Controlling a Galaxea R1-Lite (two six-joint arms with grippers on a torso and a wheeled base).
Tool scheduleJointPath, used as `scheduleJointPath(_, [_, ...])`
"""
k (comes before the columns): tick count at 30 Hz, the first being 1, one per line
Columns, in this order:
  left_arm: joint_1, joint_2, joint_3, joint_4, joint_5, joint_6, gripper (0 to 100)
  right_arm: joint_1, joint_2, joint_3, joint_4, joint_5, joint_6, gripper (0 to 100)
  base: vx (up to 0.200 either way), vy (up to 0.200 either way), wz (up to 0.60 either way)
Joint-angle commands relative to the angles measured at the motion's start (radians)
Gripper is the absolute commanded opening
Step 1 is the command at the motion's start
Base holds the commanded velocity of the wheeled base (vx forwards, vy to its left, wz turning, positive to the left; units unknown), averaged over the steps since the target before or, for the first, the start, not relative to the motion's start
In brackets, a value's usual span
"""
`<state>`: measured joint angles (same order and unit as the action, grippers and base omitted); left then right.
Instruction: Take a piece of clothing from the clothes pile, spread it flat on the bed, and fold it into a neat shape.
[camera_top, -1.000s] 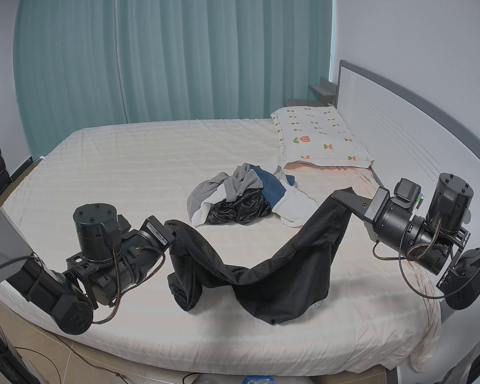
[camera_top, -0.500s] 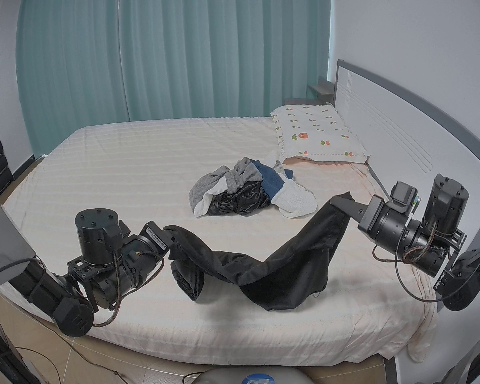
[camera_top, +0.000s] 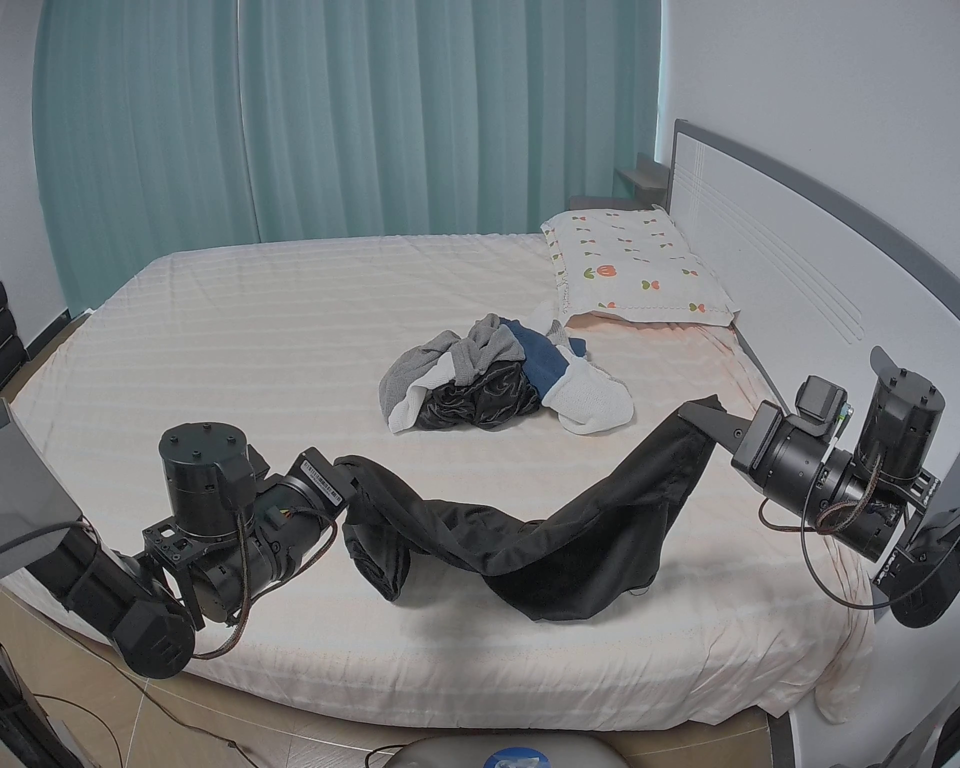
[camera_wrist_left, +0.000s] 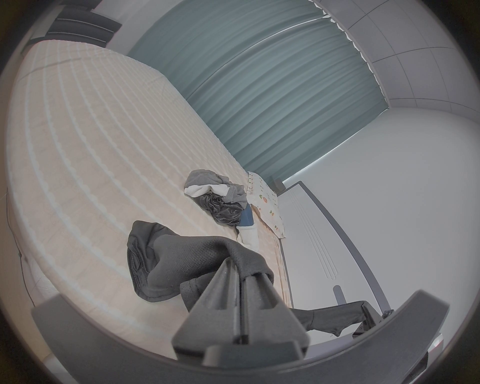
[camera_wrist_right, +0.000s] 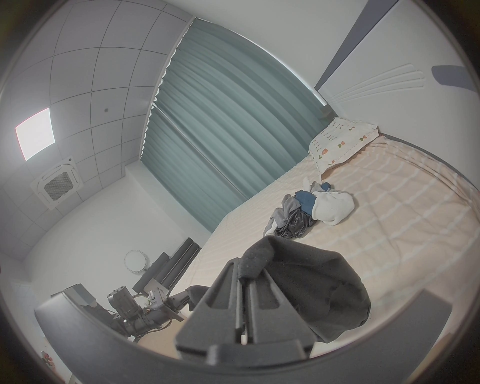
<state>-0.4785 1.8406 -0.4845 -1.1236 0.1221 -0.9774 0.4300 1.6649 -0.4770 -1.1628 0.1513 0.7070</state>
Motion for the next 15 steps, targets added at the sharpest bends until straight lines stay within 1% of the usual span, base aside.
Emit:
scheduleJointPath(1, [-0.002,0.006,0.006,-0.001,-0.002,-0.003,0,-0.011,-0.011,0.001,0.000,0.001,0.000,0,0.000,0.000,0.00])
scheduleJointPath(3, [0.003,0.002,0.010,-0.001,-0.009,-0.004,0,-0.013,-0.010,0.005,0.000,0.001,0.000,0,0.000,0.000,0.00])
scheduleJointPath(4, [0.003,0.002,0.010,-0.001,-0.009,-0.004,0,-0.013,-0.010,0.005,0.000,0.001,0.000,0,0.000,0.200,0.00])
scheduleJointPath(5, [0.009,0.000,0.012,-0.004,-0.032,-0.012,0,-0.011,-0.008,0.009,0.000,0.001,0.000,0,0.000,0.200,0.00])
scheduleJointPath(6, [0.011,0.002,0.012,-0.004,-0.036,-0.020,0,-0.011,-0.007,0.009,0.000,0.001,0.000,0,0.000,0.200,0.00])
scheduleJointPath(15, [0.014,-0.020,0.014,-0.002,-0.041,-0.030,0,-0.014,0.001,0.008,0.000,-0.001,-0.006,0,0.000,0.200,0.00])
